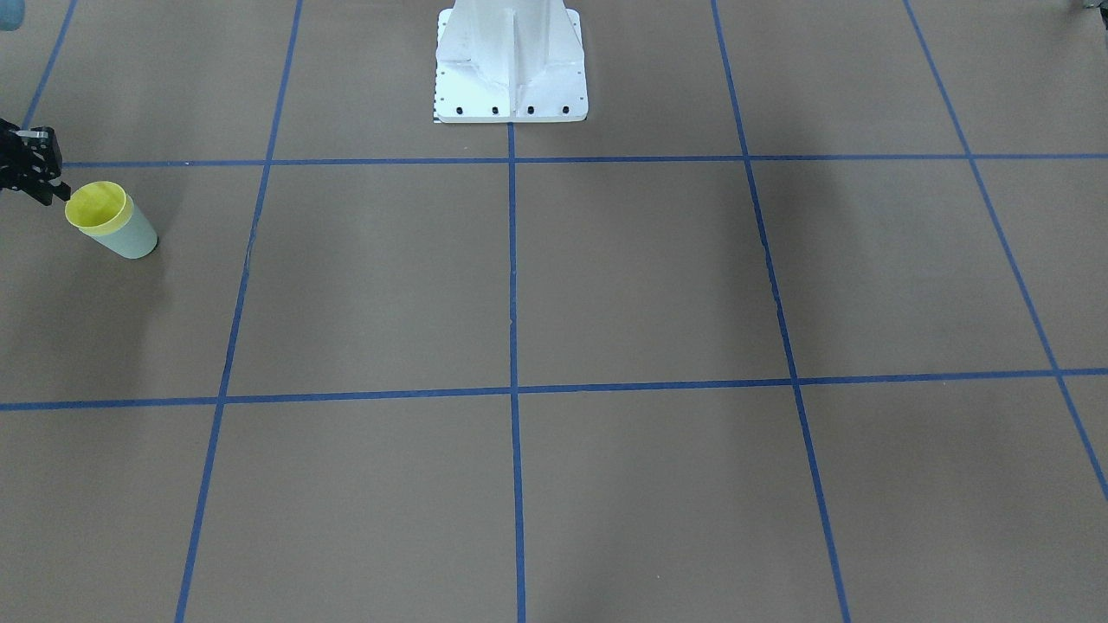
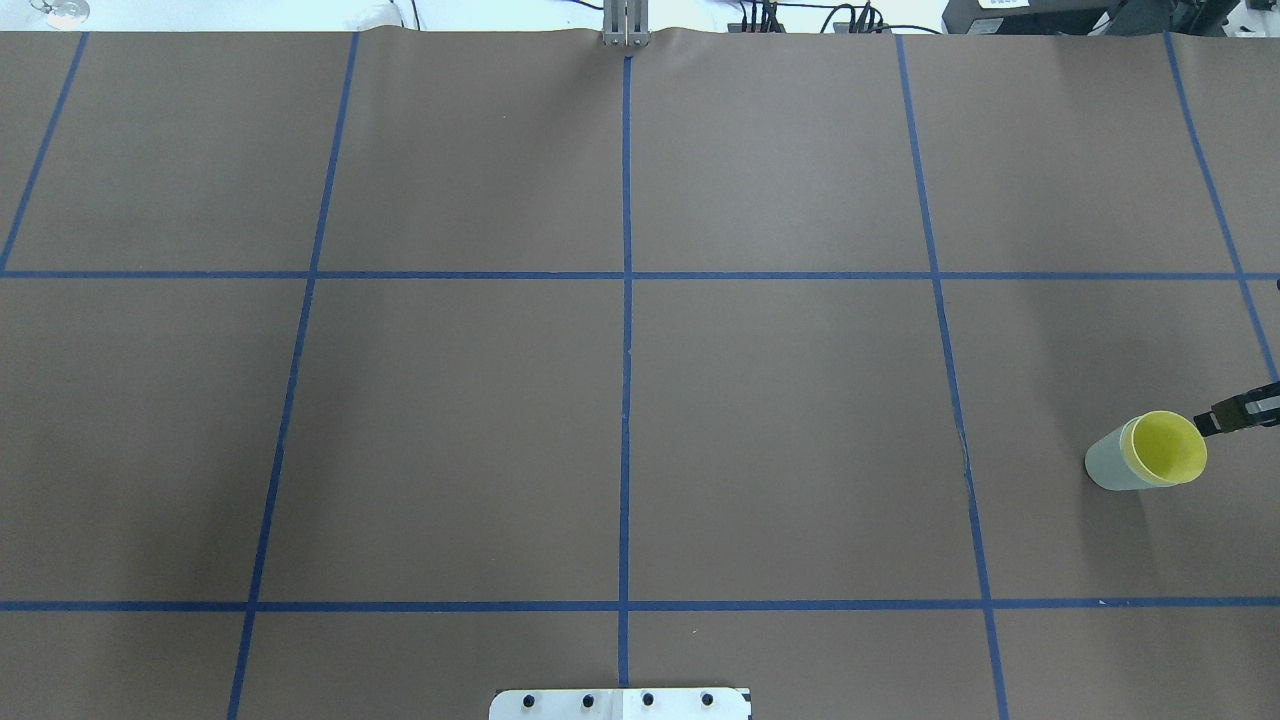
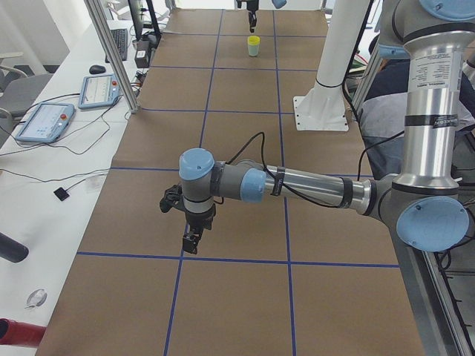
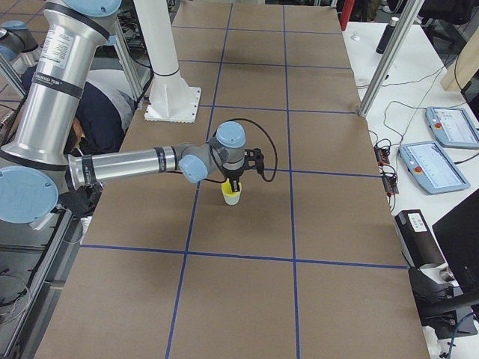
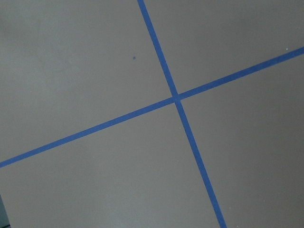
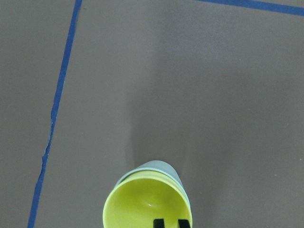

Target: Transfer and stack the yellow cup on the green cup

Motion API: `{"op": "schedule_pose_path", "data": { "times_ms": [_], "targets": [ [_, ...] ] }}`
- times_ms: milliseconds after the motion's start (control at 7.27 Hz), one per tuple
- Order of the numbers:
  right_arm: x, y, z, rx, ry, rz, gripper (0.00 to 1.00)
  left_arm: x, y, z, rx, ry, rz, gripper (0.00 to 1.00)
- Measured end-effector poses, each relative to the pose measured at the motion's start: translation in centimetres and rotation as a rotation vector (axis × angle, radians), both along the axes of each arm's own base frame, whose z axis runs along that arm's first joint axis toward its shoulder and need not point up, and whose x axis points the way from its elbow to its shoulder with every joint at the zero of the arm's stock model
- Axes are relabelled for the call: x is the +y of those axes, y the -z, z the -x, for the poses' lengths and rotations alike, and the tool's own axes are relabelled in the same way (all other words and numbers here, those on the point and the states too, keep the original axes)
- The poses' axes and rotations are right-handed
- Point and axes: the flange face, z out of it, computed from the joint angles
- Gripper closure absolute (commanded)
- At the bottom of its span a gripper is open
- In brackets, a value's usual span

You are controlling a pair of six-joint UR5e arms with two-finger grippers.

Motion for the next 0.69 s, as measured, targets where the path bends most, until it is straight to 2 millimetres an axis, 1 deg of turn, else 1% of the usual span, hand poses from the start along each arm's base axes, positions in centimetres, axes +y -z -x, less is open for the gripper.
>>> {"op": "schedule_pose_path", "data": {
  "times_ms": [412, 550, 688],
  "targets": [
    [-0.8, 0.6, 0.4, 0.001, -0.004, -0.019, 0.01, 0.2, -0.2, 0.0, 0.002, 0.0, 0.007, 0.0],
    [-1.7, 0.6, 0.1, 0.005, -0.019, -0.012, 0.01, 0.2, -0.3, 0.0, 0.003, 0.0, 0.01, 0.0],
    [-2.9, 0.6, -1.1, 0.021, -0.05, 0.006, 0.01, 0.3, -0.4, 0.0, 0.003, 0.0, 0.014, 0.0]
  ]
}}
